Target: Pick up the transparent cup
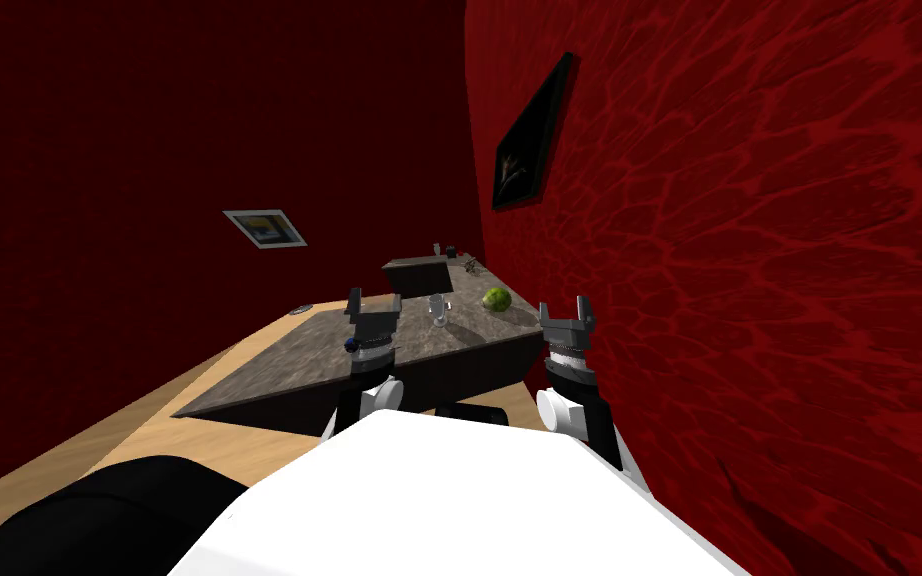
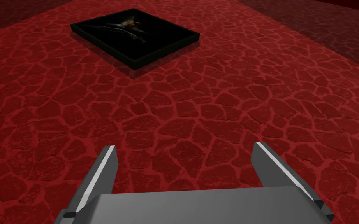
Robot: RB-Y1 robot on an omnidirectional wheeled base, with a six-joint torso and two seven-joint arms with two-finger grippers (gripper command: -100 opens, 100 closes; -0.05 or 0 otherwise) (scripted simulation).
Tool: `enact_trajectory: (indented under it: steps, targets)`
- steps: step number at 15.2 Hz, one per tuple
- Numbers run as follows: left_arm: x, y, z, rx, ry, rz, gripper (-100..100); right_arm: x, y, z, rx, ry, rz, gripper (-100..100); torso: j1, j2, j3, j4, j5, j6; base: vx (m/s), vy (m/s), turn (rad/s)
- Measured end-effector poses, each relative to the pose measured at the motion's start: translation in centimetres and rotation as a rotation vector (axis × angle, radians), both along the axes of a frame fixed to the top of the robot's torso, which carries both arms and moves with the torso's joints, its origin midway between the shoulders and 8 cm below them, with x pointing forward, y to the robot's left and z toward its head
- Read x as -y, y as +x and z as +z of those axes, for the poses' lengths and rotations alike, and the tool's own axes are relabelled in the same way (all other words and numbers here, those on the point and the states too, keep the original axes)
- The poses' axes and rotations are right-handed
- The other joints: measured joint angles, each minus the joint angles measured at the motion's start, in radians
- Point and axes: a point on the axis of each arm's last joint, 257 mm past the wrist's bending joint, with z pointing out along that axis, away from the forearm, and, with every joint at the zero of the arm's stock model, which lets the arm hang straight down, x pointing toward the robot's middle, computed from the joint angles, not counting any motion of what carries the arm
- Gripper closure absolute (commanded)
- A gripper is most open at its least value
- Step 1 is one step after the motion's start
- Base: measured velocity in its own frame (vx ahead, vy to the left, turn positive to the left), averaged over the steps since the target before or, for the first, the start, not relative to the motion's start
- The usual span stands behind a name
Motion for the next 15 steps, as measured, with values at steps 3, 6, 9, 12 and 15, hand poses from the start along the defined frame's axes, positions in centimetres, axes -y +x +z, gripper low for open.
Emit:
enact_trajectory:
  steps: [3,6,9,12,15]
  targets:
    - [0.7,1.6,-0.5,-0.033,0.023,-0.034,-100,0.0,0.0,0.0,0.0,0.0,0.0,0,0.001,0.002,0.001,0.0,0.0,0.0,-0.045,0.006,-0.026]
    - [1.3,3.7,-1.7,-0.088,0.042,-0.07,-100,0.0,0.0,0.0,0.0,0.0,0.0,0,0.001,0.003,0.002,0.001,0.0,0.0,-0.053,0.005,-0.018]
    - [1.6,5.8,-2.7,-0.141,0.053,-0.096,-100,0.0,0.0,0.0,0.0,0.0,0.0,0,0.0,0.003,0.002,0.001,0.0,0.0,-0.043,-0.002,-0.013]
    - [1.6,7.7,-3.6,-0.184,0.06,-0.113,-100,0.0,0.0,0.0,0.0,0.0,0.0,0,0.0,0.003,0.002,0.001,0.0,0.0,-0.047,-0.003,-0.017]
    - [2.1,9.7,-4.6,-0.234,0.066,-0.133,-100,0.0,0.0,0.0,0.0,0.0,0.0,0,0.0,0.003,0.002,0.001,0.0,0.0,-0.047,-0.008,-0.011]
